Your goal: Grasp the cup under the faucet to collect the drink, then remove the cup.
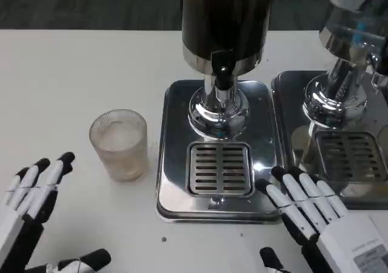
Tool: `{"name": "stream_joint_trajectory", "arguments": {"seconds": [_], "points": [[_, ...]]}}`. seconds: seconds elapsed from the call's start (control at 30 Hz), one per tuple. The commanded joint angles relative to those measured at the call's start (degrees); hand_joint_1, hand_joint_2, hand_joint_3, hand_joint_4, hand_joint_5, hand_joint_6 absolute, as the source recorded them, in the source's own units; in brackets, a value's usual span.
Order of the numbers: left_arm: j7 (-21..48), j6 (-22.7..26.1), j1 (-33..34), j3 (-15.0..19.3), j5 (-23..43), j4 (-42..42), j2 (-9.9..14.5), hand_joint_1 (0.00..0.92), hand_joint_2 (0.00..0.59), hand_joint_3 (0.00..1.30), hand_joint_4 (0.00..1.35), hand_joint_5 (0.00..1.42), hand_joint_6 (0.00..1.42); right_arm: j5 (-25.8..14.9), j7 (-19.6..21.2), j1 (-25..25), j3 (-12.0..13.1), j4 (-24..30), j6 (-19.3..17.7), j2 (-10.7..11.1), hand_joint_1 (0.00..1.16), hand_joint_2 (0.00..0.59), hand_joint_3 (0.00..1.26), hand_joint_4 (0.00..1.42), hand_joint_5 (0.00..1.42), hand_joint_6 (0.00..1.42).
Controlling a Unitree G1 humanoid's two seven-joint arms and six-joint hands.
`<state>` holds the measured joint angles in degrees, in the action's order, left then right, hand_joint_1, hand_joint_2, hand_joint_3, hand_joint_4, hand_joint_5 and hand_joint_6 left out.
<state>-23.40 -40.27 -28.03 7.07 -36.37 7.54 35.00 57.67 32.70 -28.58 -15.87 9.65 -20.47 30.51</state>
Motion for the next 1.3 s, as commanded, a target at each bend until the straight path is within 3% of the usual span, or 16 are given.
{"name": "stream_joint_trajectory", "arguments": {"seconds": [0.03,0.23,0.57,0.97,1.3], "points": [[0.1,-1.3,4.2,1.0,4.7,3.3,-1.4,0.000,0.052,0.00,0.00,0.01,0.00,-1.7,-1.5,1.4,0.2,-0.1,-0.3,-0.9,0.32,0.478,0.12,0.01,0.00,0.06],[4.9,0.1,10.1,0.4,10.3,6.0,-2.1,0.000,0.037,0.00,0.00,0.06,0.04,-3.0,-2.6,3.4,-0.1,-0.4,-0.5,-2.0,0.33,0.478,0.15,0.05,0.02,0.08],[18.4,7.2,20.2,-1.7,16.3,8.8,-1.2,0.051,0.012,0.00,0.00,0.09,0.08,-4.5,-2.9,5.2,0.0,-0.3,-0.8,-4.2,0.33,0.478,0.16,0.06,0.06,0.09],[24.0,8.1,28.5,-2.7,18.1,17.8,-1.4,0.082,0.005,0.00,0.00,0.13,0.10,-4.9,-3.0,5.2,-0.6,0.2,-1.2,-6.2,0.33,0.478,0.16,0.08,0.08,0.11],[24.3,8.1,32.4,-5.3,15.1,24.1,0.5,0.124,0.000,0.00,0.00,0.12,0.10,-5.6,-2.7,5.3,-0.5,-0.1,-1.4,-6.7,0.30,0.477,0.18,0.10,0.10,0.11]]}}
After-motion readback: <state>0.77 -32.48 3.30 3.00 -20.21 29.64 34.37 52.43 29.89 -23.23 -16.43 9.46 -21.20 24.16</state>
